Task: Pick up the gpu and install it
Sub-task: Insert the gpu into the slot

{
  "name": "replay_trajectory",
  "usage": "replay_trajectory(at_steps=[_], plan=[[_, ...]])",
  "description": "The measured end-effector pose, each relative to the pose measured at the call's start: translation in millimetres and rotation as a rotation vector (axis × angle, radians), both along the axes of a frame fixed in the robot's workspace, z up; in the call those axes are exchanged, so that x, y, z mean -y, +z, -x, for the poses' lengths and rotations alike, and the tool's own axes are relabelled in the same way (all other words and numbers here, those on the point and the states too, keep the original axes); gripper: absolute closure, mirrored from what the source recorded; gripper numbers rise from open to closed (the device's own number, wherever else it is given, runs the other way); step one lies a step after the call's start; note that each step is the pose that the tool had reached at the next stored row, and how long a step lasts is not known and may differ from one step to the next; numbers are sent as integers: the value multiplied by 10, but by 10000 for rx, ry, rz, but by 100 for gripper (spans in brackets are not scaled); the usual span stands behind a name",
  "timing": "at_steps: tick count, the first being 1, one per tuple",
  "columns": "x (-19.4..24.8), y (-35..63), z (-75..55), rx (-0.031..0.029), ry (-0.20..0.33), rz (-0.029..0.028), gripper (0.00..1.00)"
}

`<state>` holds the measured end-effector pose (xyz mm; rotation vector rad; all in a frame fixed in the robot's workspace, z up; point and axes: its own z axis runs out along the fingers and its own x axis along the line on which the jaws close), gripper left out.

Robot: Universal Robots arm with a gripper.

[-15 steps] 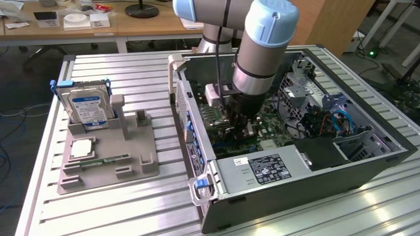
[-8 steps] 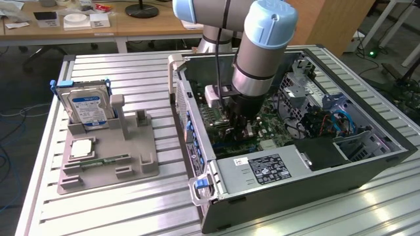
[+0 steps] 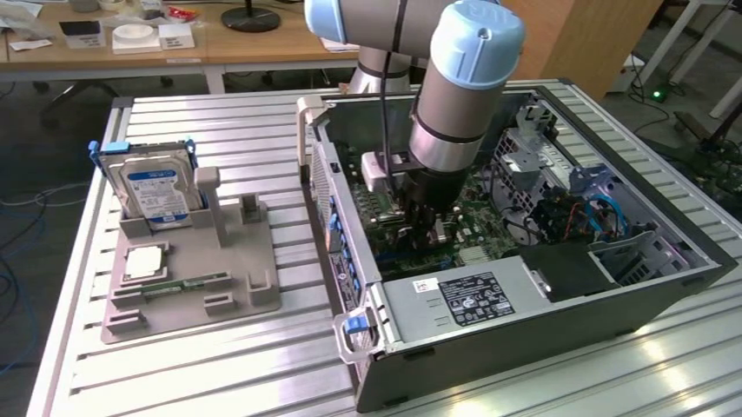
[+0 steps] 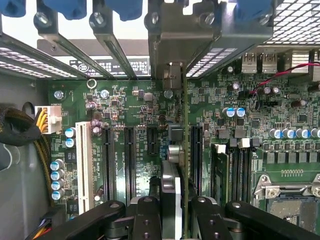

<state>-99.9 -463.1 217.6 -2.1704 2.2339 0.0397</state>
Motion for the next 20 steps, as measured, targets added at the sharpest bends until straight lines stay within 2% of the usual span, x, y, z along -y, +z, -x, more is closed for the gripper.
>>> replay_trajectory(at_steps=[2, 3, 5, 6, 8, 12, 20], plan=[[0, 0, 0, 3, 1, 0, 72], [-3, -6, -1, 11, 0, -24, 72], [-1, -5, -1, 16, 0, -14, 71], [0, 3, 0, 13, 2, 0, 64], [0, 30, -1, 41, 2, -3, 64], [0, 145, -1, 85, 2, -2, 64], [0, 400, 0, 132, 1, -2, 64]])
